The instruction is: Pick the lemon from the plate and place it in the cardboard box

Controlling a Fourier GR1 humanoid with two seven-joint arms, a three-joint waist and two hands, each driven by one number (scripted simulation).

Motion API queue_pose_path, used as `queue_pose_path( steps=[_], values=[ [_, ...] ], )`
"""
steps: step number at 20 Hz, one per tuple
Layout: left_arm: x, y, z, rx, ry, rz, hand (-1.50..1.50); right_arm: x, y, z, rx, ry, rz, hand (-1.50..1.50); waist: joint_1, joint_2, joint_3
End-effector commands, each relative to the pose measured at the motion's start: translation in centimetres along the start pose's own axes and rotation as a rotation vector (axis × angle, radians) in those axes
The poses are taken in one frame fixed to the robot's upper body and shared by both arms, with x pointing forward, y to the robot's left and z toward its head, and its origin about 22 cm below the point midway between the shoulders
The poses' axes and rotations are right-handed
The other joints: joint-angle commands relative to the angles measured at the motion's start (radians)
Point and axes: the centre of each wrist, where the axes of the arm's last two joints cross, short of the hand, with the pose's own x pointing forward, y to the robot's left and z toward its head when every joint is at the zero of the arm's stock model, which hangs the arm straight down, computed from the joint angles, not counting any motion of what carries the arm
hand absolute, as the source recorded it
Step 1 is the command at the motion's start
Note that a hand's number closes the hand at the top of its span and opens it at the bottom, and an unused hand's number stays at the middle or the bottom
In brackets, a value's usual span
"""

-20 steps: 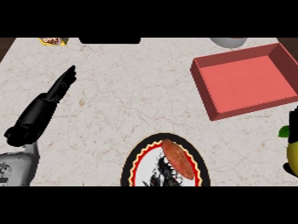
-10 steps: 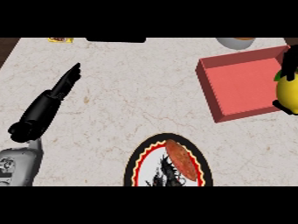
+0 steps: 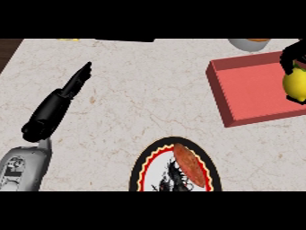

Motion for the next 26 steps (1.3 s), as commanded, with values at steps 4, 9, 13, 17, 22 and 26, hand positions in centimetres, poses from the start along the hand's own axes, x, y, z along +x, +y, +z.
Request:
queue_pose_path(
  steps=[4, 9, 13, 17, 22, 26],
  values=[
    [-0.7, -0.9, 0.7, -0.01, 0.003, 0.001, 0.0, -2.4, 1.4, -1.7, 0.236, 0.088, 0.077, 1.5, 0.005, 0.001, 0.0],
    [1.5, 0.4, -0.1, 0.02, -0.019, -0.012, 0.0, -3.4, 0.3, -0.8, 0.293, -0.074, -0.03, -1.5, 0.016, 0.002, 0.002],
    [0.0, 0.5, 0.2, 0.01, -0.005, 0.002, 0.0, -3.3, 2.1, -1.9, 0.148, -0.221, -0.195, -1.5, -0.002, 0.003, 0.002],
    [0.1, 0.9, -0.1, 0.019, -0.003, 0.006, 0.0, -3.4, 3.9, -3.3, -0.102, -0.284, -0.588, -1.5, -0.012, 0.006, 0.005],
    [-0.4, 0.1, 0.3, 0.0, 0.008, 0.013, 0.0, -4.5, 5.0, -2.4, -0.197, -0.178, -0.904, -1.5, -0.002, 0.004, 0.002],
    [0.2, 0.1, -0.5, -0.005, -0.019, 0.002, 0.0, -5.4, 2.0, -0.6, -0.254, -0.102, -0.99, -1.5, 0.017, 0.02, 0.004]
  ],
)
